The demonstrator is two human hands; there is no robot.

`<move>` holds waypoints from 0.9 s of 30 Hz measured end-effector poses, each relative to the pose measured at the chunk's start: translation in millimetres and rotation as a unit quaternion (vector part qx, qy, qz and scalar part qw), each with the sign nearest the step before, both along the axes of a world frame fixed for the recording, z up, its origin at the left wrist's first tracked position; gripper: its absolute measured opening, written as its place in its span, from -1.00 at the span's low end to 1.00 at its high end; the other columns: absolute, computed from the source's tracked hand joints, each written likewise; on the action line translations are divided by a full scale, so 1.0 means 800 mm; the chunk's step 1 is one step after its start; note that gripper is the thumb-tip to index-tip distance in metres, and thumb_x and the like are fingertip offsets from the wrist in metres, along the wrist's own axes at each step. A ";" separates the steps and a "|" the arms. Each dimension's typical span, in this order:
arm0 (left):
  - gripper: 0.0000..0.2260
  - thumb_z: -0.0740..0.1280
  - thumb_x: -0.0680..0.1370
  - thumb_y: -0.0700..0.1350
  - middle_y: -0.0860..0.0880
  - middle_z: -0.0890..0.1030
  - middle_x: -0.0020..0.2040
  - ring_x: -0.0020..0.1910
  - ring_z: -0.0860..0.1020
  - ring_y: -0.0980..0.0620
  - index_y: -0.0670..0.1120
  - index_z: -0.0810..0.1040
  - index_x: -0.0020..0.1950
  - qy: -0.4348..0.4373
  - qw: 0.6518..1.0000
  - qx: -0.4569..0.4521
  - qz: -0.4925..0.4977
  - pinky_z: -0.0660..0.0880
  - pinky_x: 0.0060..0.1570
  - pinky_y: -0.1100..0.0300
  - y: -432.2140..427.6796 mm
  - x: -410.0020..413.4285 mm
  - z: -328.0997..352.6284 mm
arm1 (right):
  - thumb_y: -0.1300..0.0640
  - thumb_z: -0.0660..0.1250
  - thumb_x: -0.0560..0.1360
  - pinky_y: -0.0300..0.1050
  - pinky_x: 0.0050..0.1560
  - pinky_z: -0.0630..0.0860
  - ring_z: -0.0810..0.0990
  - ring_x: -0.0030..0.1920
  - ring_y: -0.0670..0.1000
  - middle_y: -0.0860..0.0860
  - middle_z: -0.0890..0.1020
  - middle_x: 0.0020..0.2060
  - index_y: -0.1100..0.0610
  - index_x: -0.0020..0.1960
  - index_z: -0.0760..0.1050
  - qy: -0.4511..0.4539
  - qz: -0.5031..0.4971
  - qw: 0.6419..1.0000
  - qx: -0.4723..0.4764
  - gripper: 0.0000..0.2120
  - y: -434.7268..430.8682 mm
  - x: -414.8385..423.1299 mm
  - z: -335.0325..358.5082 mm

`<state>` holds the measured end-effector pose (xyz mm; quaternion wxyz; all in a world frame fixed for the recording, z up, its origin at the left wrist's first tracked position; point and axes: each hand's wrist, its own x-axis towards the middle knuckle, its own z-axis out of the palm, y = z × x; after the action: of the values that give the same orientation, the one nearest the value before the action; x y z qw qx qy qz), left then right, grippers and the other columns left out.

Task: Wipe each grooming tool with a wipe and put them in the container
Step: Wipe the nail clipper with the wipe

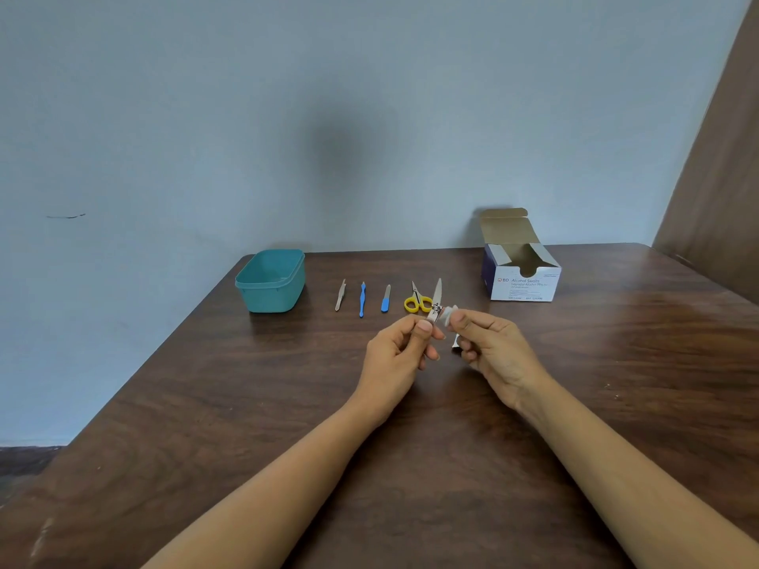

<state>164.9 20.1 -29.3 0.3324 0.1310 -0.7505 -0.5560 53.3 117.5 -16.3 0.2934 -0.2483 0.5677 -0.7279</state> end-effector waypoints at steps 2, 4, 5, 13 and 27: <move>-0.75 0.21 0.63 -0.03 0.04 0.57 -0.37 -0.37 0.46 0.17 -0.10 0.61 -0.11 -0.004 1.000 0.002 0.005 0.41 -0.28 0.32 -0.001 -0.001 -0.001 | 0.08 0.43 0.40 -0.24 -0.31 0.30 0.34 -0.37 -0.12 0.04 0.48 -0.33 0.10 -0.16 0.69 0.015 0.012 1.000 0.010 -0.89 0.000 0.002 0.000; -0.73 0.24 0.61 0.00 0.03 0.58 -0.38 -0.38 0.46 0.16 -0.11 0.63 -0.14 -0.005 1.000 0.008 0.014 0.41 -0.29 0.32 -0.002 -0.001 -0.002 | 0.04 0.44 0.35 -0.22 -0.30 0.29 0.33 -0.35 -0.10 0.08 0.47 -0.31 0.10 -0.16 0.70 0.025 0.019 0.999 0.009 -0.84 -0.001 0.005 0.001; -0.73 0.25 0.61 0.00 0.03 0.58 -0.39 -0.39 0.47 0.16 -0.11 0.64 -0.15 -0.007 1.000 0.011 0.017 0.41 -0.30 0.32 -0.002 -0.001 -0.002 | 0.01 0.44 0.31 -0.22 -0.30 0.28 0.33 -0.35 -0.10 0.09 0.46 -0.31 0.11 -0.16 0.70 0.028 0.021 0.999 0.008 -0.80 0.000 0.006 0.001; -0.77 0.27 0.60 0.00 0.03 0.60 -0.33 -0.31 0.48 0.08 -0.04 0.67 -0.11 -0.030 1.000 -0.001 0.006 0.42 -0.23 0.18 -0.002 0.000 0.000 | 0.12 0.46 0.29 -0.26 -0.32 0.30 0.46 -0.33 -0.15 0.01 0.68 -0.24 0.11 -0.03 0.65 0.002 0.014 1.000 -0.009 -0.75 0.000 0.009 0.003; -0.80 0.28 0.60 -0.09 0.06 0.63 -0.34 -0.32 0.48 0.00 0.06 0.66 -0.13 -0.064 0.996 -0.057 0.010 0.46 -0.24 0.09 -0.003 0.000 0.001 | 0.14 0.46 0.30 -0.32 -0.37 0.31 0.43 -0.35 -0.16 -0.02 0.68 -0.32 0.09 -0.25 0.70 -0.015 0.006 1.000 0.010 -0.94 0.001 0.007 0.002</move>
<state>164.8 18.0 -28.8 0.2965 0.1545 -0.7992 -0.4995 58.9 118.4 -14.5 0.3087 -0.2384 0.5689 -0.7241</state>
